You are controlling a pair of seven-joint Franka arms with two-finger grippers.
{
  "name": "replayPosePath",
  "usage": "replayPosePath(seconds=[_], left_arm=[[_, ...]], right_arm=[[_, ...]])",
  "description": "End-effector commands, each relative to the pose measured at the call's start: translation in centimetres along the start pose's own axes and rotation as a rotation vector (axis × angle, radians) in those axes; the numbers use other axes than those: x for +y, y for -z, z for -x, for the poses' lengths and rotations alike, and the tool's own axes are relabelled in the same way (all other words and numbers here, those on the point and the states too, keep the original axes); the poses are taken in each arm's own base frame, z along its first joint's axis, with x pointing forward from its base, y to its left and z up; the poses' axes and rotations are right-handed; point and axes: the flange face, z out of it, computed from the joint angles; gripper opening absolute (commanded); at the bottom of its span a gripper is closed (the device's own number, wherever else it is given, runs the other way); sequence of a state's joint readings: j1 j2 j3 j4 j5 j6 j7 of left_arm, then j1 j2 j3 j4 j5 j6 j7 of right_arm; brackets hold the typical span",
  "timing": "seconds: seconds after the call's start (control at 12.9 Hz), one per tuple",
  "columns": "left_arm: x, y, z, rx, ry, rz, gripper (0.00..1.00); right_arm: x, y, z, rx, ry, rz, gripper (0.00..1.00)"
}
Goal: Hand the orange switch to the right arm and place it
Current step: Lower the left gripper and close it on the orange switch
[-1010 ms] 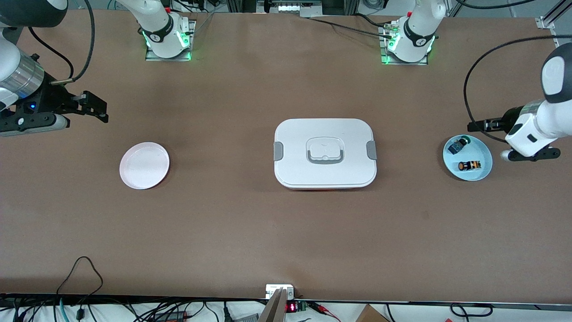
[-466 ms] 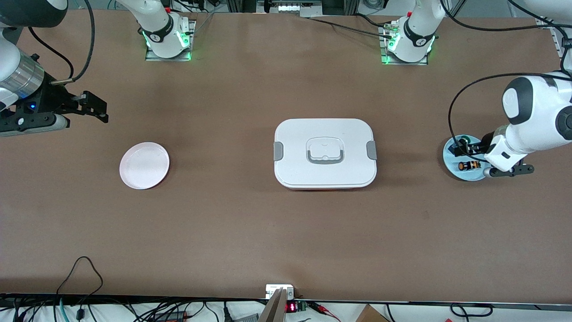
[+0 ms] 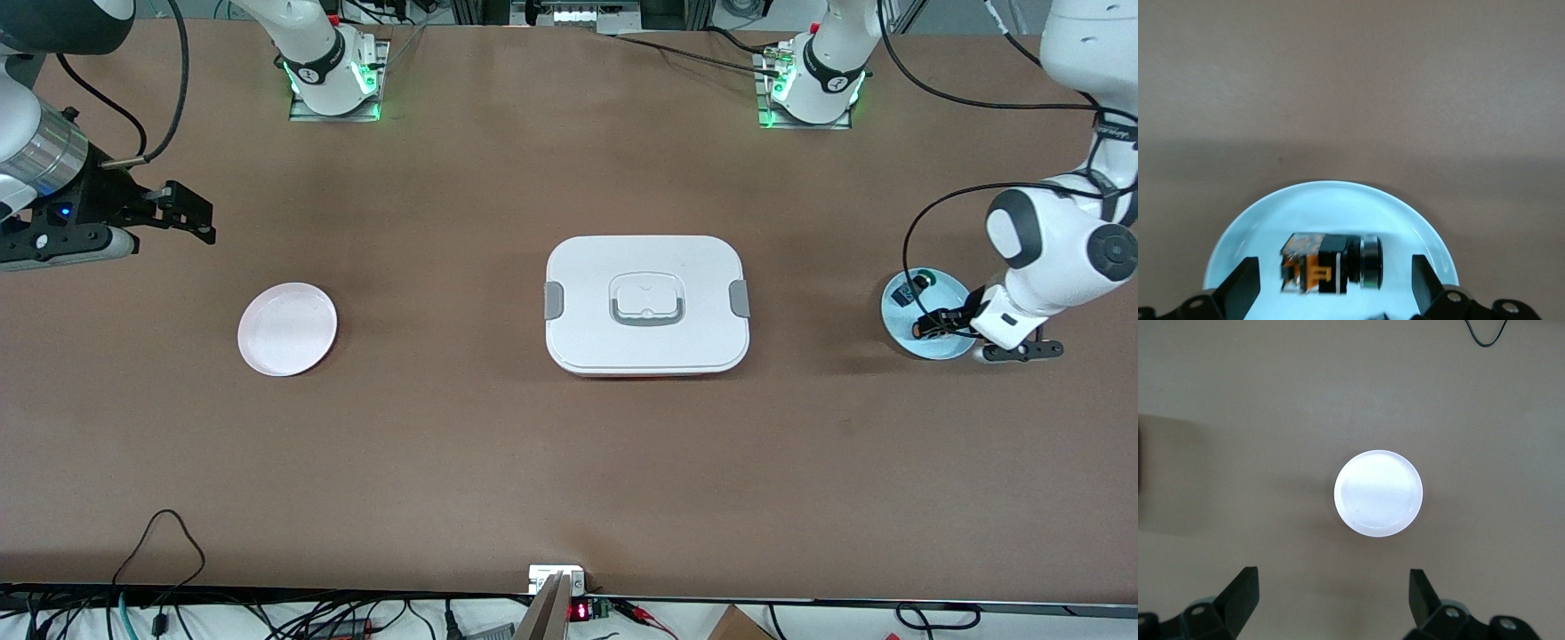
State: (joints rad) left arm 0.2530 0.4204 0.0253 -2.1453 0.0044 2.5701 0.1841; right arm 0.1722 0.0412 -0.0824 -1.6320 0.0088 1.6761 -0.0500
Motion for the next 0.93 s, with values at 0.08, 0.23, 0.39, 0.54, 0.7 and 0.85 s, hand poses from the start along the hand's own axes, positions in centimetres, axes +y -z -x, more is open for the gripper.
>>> replayPosePath(seconds=[0.08, 0.23, 0.39, 0.54, 0.7, 0.85], left_arm=[[0.0, -0.6, 0.5, 0.011, -0.034, -0.009, 1.0], [0.0, -1.1, 0.7, 0.003, -0.033, -0.008, 1.0], [-0.6, -1.8, 0.9, -0.007, -0.022, -0.006, 1.0], [-0.7, -2.4, 1.0, -0.016, -0.019, -0.004, 1.0], [-0.9, -2.6, 1.1, -0.019, -0.016, -0.003, 0.98], [-0.7, -2.3, 0.7, -0.008, -0.009, -0.003, 0.78]], right_arm=[[0.0, 0.5, -0.1, -0.005, -0.006, 0.006, 1.0], [0.0, 0.5, -0.1, -0.005, -0.006, 0.006, 1.0], [0.0, 0.5, -0.1, -0.005, -0.006, 0.006, 1.0], [-0.2, 0.5, -0.1, -0.005, -0.004, 0.008, 1.0], [-0.1, 0.5, -0.1, -0.008, -0.004, 0.008, 1.0], [0.0, 0.5, 0.0, -0.012, -0.007, 0.006, 1.0]])
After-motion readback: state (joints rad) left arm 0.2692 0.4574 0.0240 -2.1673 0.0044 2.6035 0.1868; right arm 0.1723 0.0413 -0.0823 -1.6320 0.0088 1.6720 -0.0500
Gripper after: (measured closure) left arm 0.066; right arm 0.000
